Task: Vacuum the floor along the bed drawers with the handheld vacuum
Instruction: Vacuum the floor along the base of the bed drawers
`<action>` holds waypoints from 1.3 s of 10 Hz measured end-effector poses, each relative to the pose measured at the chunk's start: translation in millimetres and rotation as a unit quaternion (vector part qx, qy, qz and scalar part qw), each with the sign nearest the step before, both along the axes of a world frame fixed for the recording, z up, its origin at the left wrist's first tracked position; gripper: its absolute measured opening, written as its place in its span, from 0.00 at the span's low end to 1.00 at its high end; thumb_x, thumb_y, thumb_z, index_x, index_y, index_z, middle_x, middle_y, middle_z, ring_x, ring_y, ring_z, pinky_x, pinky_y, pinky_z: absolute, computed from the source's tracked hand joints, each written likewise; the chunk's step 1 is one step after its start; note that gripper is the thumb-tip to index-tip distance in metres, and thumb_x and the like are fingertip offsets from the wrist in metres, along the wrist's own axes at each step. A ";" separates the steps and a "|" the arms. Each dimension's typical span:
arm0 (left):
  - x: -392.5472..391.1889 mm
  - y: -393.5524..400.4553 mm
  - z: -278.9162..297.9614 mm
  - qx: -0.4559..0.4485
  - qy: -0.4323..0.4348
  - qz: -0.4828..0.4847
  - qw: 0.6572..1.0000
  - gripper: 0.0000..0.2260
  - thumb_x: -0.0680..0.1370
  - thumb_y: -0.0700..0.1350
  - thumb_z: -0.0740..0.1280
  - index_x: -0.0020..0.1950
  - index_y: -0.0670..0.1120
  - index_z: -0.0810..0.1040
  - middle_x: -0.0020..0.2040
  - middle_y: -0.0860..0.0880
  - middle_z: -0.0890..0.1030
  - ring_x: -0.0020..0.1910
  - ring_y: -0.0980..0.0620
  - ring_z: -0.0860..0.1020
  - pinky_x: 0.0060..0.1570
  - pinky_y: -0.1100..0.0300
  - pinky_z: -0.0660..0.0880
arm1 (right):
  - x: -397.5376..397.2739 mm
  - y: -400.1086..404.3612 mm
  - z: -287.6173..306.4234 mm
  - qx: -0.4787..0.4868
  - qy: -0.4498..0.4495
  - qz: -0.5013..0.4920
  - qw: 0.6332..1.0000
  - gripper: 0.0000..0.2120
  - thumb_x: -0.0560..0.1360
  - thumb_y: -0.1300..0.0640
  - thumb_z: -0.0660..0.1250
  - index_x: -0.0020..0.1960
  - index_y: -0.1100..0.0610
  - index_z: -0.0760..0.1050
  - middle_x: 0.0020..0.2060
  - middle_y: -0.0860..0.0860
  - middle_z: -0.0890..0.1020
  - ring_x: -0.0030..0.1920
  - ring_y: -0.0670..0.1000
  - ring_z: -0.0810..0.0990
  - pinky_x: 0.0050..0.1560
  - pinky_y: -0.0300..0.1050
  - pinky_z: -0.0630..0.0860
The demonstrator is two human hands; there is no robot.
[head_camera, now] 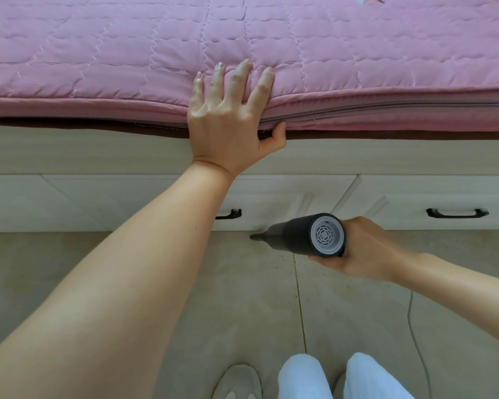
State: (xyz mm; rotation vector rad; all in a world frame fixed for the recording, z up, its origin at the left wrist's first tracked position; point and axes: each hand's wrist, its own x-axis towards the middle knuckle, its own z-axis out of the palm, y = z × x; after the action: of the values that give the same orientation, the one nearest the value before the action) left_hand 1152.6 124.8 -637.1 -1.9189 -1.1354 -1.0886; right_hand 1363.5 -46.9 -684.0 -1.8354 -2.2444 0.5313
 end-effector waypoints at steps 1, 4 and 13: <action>-0.3 0.0 0.0 -0.002 0.001 0.000 1.000 0.27 0.73 0.62 0.63 0.65 0.49 0.82 0.62 0.43 0.82 0.60 0.34 0.80 0.60 0.35 0.76 | 0.0 0.6 -2.2 0.015 -0.009 -0.007 1.000 0.16 0.68 0.41 0.71 0.50 0.48 0.75 0.31 0.39 0.72 0.35 0.51 0.78 0.34 0.46 0.74; -0.6 0.4 -0.5 0.000 0.003 0.005 1.000 0.27 0.73 0.62 0.63 0.65 0.49 0.82 0.62 0.43 0.82 0.60 0.35 0.80 0.60 0.36 0.76 | -3.3 -0.6 -6.2 0.015 -0.029 0.007 0.999 0.22 0.68 0.41 0.70 0.59 0.47 0.73 0.44 0.46 0.84 0.43 0.52 0.81 0.39 0.45 0.76; -2.2 0.8 -1.6 0.001 0.006 0.007 1.000 0.27 0.74 0.62 0.63 0.66 0.49 0.81 0.63 0.43 0.82 0.61 0.35 0.80 0.60 0.36 0.76 | 29.5 -10.3 4.3 0.014 -0.107 0.031 0.994 0.23 0.69 0.41 0.69 0.61 0.46 0.72 0.46 0.46 0.84 0.44 0.54 0.82 0.39 0.43 0.74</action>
State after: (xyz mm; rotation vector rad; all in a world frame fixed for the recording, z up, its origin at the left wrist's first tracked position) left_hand 1150.5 125.6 -638.6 -1.9109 -1.1381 -1.0694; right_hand 1393.0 -57.3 -679.7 -1.8951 -2.4389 0.3233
